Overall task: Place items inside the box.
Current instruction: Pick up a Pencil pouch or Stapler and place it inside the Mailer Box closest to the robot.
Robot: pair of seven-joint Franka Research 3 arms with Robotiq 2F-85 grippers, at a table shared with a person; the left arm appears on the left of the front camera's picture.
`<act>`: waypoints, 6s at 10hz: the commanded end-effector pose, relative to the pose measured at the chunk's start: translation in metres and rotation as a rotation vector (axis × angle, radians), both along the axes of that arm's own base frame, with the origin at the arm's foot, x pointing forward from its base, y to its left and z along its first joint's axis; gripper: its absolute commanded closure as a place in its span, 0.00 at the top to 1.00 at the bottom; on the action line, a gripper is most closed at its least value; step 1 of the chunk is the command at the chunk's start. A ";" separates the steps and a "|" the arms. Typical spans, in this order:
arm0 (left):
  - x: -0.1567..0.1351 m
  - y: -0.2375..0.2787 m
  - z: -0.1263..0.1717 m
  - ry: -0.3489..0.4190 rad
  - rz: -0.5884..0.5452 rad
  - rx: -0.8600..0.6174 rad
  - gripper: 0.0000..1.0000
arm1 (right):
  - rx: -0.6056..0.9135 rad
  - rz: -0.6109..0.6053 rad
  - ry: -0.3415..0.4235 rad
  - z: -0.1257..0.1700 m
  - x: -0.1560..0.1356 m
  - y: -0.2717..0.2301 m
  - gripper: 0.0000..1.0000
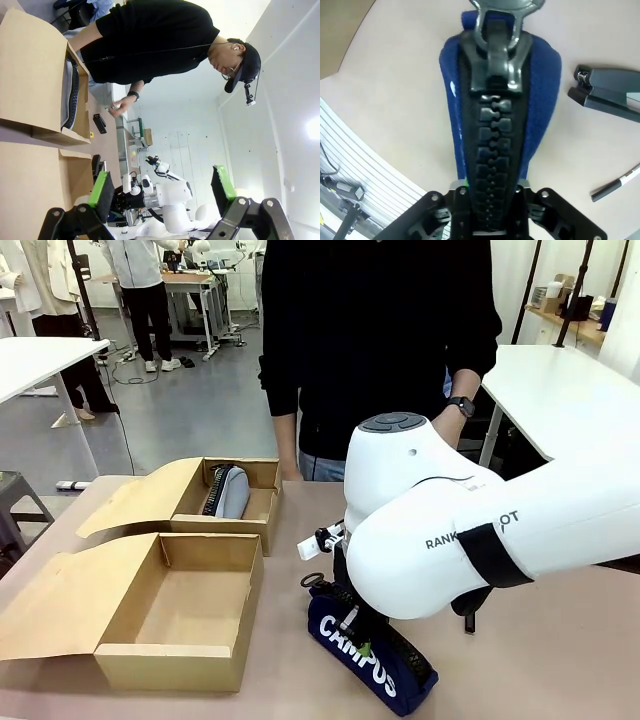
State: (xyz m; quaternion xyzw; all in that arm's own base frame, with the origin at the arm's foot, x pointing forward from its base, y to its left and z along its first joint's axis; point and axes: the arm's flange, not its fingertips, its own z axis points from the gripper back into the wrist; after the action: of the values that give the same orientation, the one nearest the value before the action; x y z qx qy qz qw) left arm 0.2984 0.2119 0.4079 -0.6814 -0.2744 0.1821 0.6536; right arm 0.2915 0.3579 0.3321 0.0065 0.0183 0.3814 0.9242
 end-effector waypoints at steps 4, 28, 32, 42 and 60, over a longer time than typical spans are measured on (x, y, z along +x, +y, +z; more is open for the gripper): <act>-0.002 -0.002 -0.001 -0.027 -0.002 0.004 1.00 | 0.012 -0.027 0.060 0.023 -0.016 -0.003 0.00; -0.002 -0.002 -0.001 -0.027 -0.002 0.004 1.00 | 0.566 -0.646 0.125 0.172 0.006 0.032 0.07; -0.002 -0.002 -0.001 -0.027 -0.002 0.004 1.00 | 0.620 -0.648 0.150 0.166 -0.007 0.067 0.07; -0.002 -0.002 -0.001 -0.027 -0.002 0.004 1.00 | 0.347 -0.716 0.203 0.157 0.041 0.220 0.07; -0.002 -0.002 -0.001 -0.027 -0.002 0.004 1.00 | 0.097 -0.835 0.223 0.036 0.091 0.262 0.07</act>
State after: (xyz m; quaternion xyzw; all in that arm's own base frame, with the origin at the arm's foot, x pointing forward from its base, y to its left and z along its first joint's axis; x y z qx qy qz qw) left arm 0.2982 0.2119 0.4080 -0.6815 -0.2748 0.1816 0.6535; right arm 0.3818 0.6124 0.3650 0.1072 0.0958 -0.0131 0.9895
